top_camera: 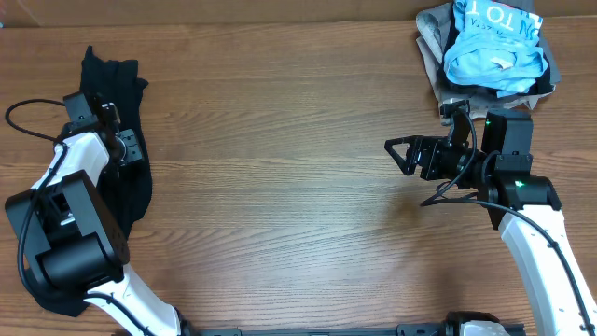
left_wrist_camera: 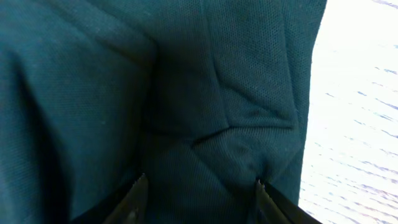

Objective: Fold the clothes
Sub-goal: 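Move the left gripper onto the black t-shirt and grasp it, then lift the black t-shirt with the left gripper toward the right gripper, then grasp the shirt's other edge with the right gripper and stretch it, then lower the held shirt onto the table center with both grippers, then lift the shirt with both grippers and swing it forward to flatten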

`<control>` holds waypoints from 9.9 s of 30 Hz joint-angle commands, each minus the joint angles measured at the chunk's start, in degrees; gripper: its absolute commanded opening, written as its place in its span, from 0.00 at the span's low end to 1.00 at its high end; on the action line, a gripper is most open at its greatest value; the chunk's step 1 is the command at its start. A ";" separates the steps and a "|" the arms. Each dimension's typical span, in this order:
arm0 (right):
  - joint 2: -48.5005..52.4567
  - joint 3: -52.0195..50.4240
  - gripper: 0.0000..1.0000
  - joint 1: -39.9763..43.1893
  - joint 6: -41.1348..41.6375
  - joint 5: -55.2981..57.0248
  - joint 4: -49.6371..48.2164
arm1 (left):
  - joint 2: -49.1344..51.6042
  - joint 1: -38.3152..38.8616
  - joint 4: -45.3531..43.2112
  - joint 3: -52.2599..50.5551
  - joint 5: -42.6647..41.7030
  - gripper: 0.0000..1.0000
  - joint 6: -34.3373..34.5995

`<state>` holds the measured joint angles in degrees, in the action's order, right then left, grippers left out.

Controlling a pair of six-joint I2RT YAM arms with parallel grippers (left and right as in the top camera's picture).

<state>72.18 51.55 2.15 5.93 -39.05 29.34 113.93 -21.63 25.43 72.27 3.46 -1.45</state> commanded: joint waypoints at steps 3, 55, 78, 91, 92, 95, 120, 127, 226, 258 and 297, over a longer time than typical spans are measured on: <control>-0.15 1.33 0.84 -0.33 -0.35 0.46 -0.59 | 1.09 -0.04 -1.18 0.87 -2.99 0.41 0.35; 0.07 1.31 0.75 -1.36 1.38 4.50 1.18 | -9.49 43.58 24.85 58.90 -36.85 0.04 7.87; 4.22 1.68 0.11 -3.93 7.87 4.35 -5.09 | -9.73 41.18 16.81 63.65 -40.79 0.04 14.75; -13.90 12.22 0.04 8.46 5.46 4.98 17.07 | -16.98 32.04 35.30 63.65 -22.75 0.04 8.07; -14.69 13.35 0.04 8.74 4.63 5.16 18.75 | -17.92 32.06 37.55 63.65 -20.76 0.04 7.04; -16.72 17.18 0.04 8.85 3.21 5.53 23.47 | -21.27 32.15 44.85 63.65 -16.09 0.04 4.55; -1.92 31.30 0.04 1.92 -6.21 11.85 48.26 | -26.64 31.87 63.58 34.86 9.62 0.04 14.82; 15.98 30.21 0.04 -5.53 -6.12 15.06 40.24 | -21.97 29.27 47.60 20.48 9.60 0.04 15.21; 18.69 -4.35 0.28 -7.04 4.61 20.63 -4.68 | -13.46 26.47 -4.68 -20.35 -3.15 0.04 9.38; 10.97 14.40 0.04 -4.76 5.79 13.66 8.11 | -19.19 26.47 24.00 12.87 -4.57 0.04 7.63; -21.00 54.16 0.04 6.60 2.99 20.79 44.59 | -52.24 26.47 46.21 50.47 5.51 0.04 6.62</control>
<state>50.92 104.36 8.27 9.78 -17.61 74.26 61.17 5.21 72.07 122.21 5.45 5.74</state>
